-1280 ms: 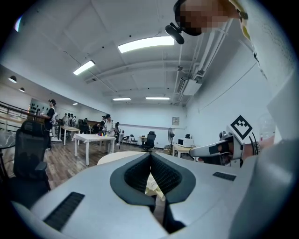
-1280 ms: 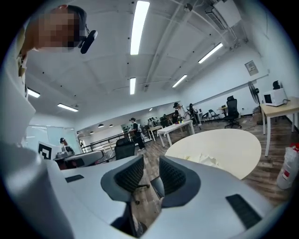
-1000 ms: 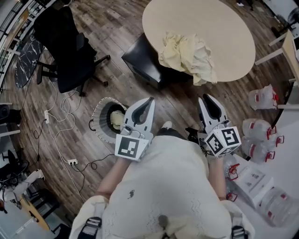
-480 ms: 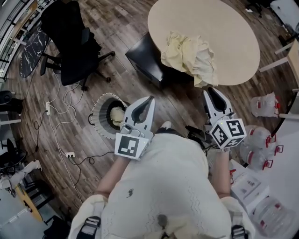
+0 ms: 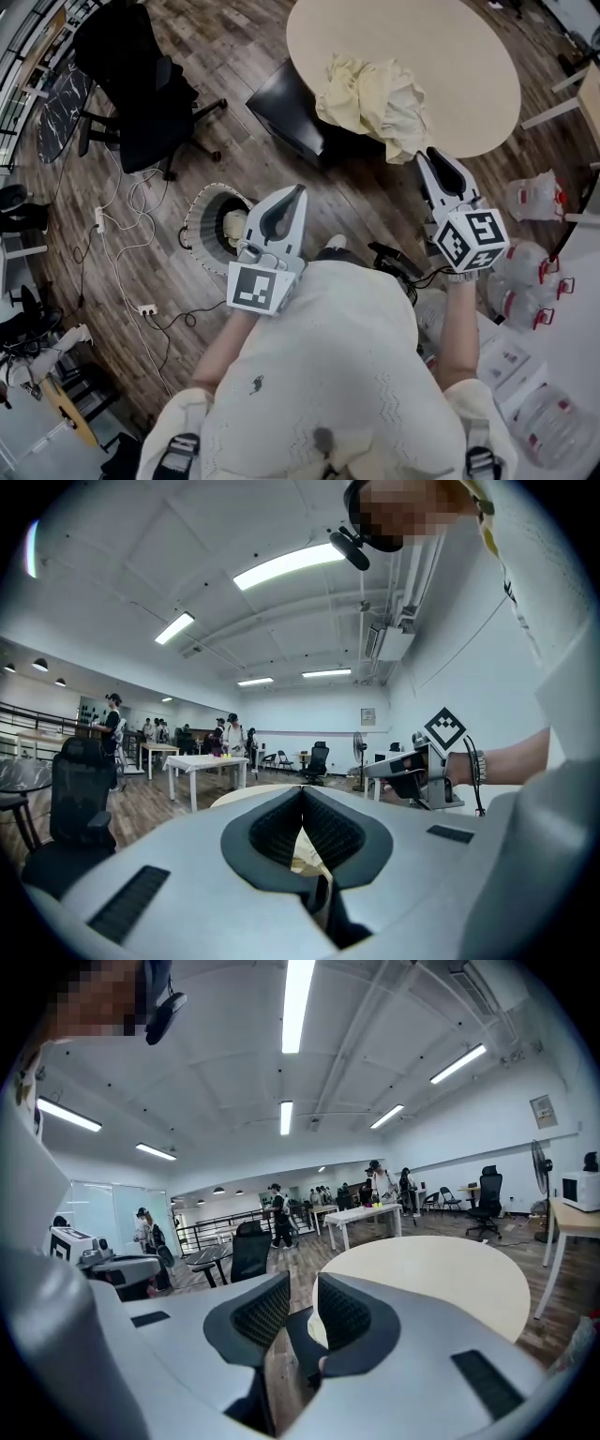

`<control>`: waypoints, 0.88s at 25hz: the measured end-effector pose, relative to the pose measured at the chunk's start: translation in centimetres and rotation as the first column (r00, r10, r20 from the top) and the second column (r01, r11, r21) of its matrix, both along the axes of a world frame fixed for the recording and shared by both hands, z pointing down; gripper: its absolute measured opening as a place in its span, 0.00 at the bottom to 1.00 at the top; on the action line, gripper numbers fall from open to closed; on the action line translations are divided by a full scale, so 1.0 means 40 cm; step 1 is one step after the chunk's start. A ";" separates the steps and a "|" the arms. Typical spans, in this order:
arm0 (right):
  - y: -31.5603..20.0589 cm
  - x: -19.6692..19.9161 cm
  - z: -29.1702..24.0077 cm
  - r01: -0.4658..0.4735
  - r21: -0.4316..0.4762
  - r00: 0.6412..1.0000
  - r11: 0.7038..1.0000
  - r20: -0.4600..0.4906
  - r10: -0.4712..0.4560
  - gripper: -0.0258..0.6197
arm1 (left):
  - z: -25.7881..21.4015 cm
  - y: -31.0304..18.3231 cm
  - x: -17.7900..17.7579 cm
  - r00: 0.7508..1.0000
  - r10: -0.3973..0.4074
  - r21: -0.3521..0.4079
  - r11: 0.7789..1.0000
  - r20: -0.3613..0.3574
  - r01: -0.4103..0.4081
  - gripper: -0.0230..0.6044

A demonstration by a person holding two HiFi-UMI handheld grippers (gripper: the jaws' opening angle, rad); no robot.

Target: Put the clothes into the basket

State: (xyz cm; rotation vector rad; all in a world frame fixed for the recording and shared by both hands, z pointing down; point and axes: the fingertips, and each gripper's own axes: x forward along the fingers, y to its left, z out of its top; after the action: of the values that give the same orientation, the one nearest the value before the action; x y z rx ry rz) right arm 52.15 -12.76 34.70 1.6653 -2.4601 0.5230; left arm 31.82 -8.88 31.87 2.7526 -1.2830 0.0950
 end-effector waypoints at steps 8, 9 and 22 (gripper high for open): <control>-0.086 0.037 -0.034 0.019 0.025 1.000 1.000 -0.010 -0.018 0.19 | 0.007 -0.033 -0.004 1.000 -0.012 0.003 1.000 -0.004 0.012 0.07; -0.097 0.040 -0.036 0.017 0.028 1.000 0.999 -0.020 -0.016 0.19 | 0.007 -0.038 -0.005 1.000 -0.014 0.003 1.000 -0.005 0.014 0.07; -0.188 0.138 -0.072 -0.021 0.049 0.997 0.999 -0.072 0.025 0.19 | 0.014 -0.051 -0.008 0.999 -0.030 -0.006 1.000 -0.010 0.030 0.07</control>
State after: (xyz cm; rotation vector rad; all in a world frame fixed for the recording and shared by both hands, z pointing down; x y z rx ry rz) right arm 57.67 -20.29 31.80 1.7009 -2.4231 0.4011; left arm 31.50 -10.90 32.42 2.7241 -1.3196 0.0821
